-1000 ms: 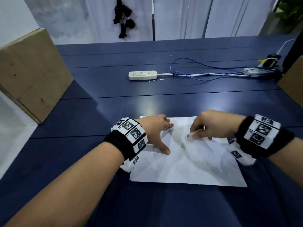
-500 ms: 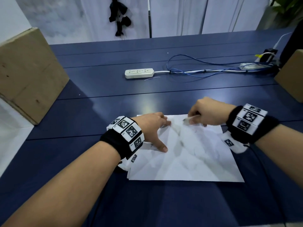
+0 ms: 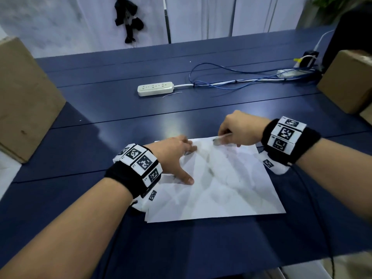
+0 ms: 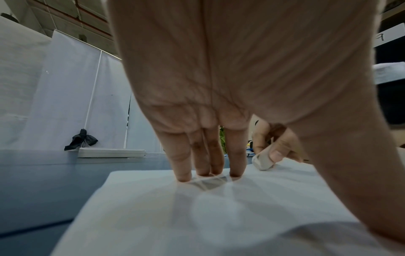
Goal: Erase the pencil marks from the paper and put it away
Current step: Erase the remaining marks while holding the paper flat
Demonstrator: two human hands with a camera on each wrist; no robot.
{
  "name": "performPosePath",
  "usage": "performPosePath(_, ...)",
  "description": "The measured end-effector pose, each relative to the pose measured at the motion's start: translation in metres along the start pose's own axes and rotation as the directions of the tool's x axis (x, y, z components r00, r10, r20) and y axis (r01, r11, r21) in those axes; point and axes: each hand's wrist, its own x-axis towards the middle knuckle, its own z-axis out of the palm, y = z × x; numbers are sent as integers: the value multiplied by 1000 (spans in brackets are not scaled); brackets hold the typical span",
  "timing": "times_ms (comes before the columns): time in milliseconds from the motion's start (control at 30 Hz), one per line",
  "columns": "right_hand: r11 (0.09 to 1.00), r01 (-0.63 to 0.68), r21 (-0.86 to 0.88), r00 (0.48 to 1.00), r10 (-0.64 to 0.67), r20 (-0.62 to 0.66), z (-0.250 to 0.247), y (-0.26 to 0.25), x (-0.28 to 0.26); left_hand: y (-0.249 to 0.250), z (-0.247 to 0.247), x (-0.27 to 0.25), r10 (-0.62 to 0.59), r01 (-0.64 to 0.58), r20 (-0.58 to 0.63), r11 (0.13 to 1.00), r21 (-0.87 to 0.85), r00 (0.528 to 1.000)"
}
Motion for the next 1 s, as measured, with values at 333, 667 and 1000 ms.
performPosePath(333,998,14,53,999,-16,37,-3,-1,-2,-2,0,3,-5,5,13,1000,9,1000)
performPosePath(667,986,123,116,979,-140,151,2,-9,-15,0,-2,3,-5,5,6,1000,11,1000)
performPosePath(1000,979,150,138,958,-179,225,8,-17,-27,-2,0,5,-12,12,2,1000,11,1000)
